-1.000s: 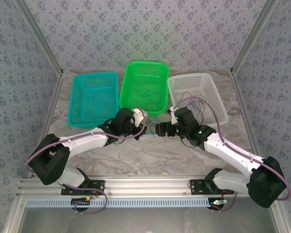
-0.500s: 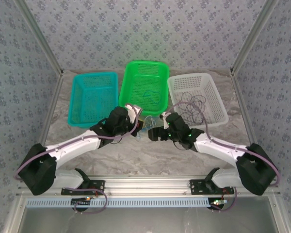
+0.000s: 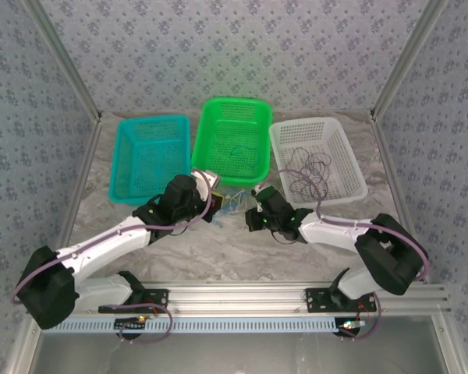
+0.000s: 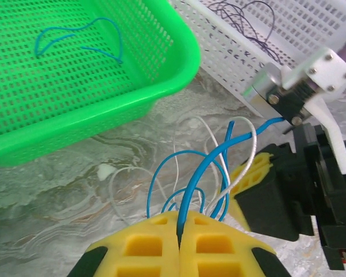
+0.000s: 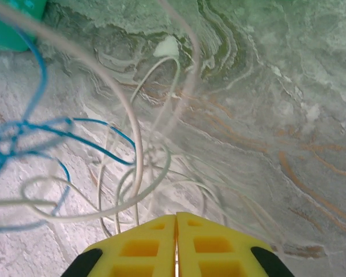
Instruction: Untangle the cables
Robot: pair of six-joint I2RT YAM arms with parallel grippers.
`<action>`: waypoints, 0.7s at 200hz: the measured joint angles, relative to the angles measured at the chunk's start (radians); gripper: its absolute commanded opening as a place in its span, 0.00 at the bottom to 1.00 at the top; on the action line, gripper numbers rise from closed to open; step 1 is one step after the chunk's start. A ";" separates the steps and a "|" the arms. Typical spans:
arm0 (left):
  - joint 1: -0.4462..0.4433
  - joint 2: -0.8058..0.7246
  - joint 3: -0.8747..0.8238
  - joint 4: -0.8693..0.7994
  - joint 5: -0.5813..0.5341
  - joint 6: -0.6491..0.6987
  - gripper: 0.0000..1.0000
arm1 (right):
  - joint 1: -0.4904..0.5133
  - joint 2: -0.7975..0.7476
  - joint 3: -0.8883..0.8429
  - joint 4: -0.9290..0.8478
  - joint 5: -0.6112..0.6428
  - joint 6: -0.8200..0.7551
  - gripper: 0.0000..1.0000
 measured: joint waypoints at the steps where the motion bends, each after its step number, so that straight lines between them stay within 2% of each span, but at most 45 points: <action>1: 0.001 -0.001 0.000 -0.002 -0.003 0.000 0.00 | 0.000 0.000 -0.001 0.000 0.000 0.000 0.05; 13: 0.006 -0.012 0.000 -0.018 -0.031 0.002 0.00 | 0.000 -0.008 -0.020 -0.011 0.005 0.013 0.00; 68: 0.018 -0.081 0.000 -0.067 -0.100 0.016 0.00 | 0.002 -0.021 -0.045 -0.090 0.045 0.051 0.00; 79: 0.018 -0.097 0.000 -0.064 -0.100 0.015 0.00 | 0.003 -0.021 -0.045 -0.095 0.045 0.055 0.18; 96: 0.018 -0.114 0.000 -0.058 -0.095 0.016 0.00 | 0.015 -0.027 -0.045 -0.093 0.054 0.062 0.59; 101: 0.018 -0.116 0.000 -0.055 -0.091 0.015 0.00 | 0.020 -0.032 -0.045 -0.093 0.055 0.063 0.67; 111: 0.018 -0.117 0.000 -0.053 -0.080 0.016 0.00 | 0.029 -0.049 -0.045 -0.087 0.056 0.063 0.72; 140: 0.018 -0.113 -0.002 -0.051 -0.052 0.016 0.00 | 0.039 -0.115 -0.045 -0.042 0.051 0.049 0.73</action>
